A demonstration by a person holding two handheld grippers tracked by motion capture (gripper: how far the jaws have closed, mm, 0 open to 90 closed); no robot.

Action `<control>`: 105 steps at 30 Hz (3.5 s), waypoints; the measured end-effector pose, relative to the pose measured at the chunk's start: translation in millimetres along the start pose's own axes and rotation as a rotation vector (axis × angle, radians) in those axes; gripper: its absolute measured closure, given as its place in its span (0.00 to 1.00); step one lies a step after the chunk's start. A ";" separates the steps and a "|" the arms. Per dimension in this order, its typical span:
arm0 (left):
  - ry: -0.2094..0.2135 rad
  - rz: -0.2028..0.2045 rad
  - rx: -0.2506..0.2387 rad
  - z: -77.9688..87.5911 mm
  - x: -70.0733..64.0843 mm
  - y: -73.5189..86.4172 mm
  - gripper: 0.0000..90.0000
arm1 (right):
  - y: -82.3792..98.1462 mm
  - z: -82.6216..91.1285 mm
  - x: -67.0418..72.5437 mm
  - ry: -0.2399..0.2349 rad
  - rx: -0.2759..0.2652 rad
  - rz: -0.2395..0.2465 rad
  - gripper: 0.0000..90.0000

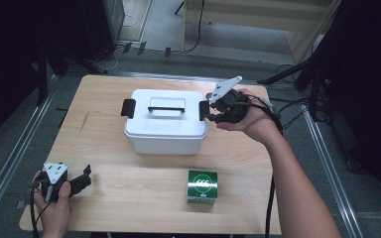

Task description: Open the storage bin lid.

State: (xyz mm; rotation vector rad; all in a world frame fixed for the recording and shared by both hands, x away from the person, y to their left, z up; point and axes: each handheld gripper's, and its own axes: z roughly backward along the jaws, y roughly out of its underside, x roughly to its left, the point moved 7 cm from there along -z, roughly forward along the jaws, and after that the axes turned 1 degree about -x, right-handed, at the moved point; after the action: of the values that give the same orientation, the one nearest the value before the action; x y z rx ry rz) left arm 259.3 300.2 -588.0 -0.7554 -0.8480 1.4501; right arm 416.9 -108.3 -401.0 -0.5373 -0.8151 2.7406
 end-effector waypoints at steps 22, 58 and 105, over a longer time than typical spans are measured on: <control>0.014 0.005 0.005 -0.1 -0.3 0.2 0.15 | -53.9 -32.0 3.9 -0.059 0.178 0.198 0.75; 0.016 0.009 0.005 0.6 0.3 0.1 0.16 | -96.5 -80.5 26.7 -0.087 0.303 0.304 0.86; 0.008 0.053 -0.012 -1.0 4.8 -2.2 0.16 | -56.9 -7.3 -11.5 0.034 0.219 0.269 0.95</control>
State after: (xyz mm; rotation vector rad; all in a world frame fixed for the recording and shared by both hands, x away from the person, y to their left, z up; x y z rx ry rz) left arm 261.0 305.0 -586.5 -0.7973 -0.8365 1.4889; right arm 436.8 -61.9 -371.4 -0.6887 -0.4528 3.0036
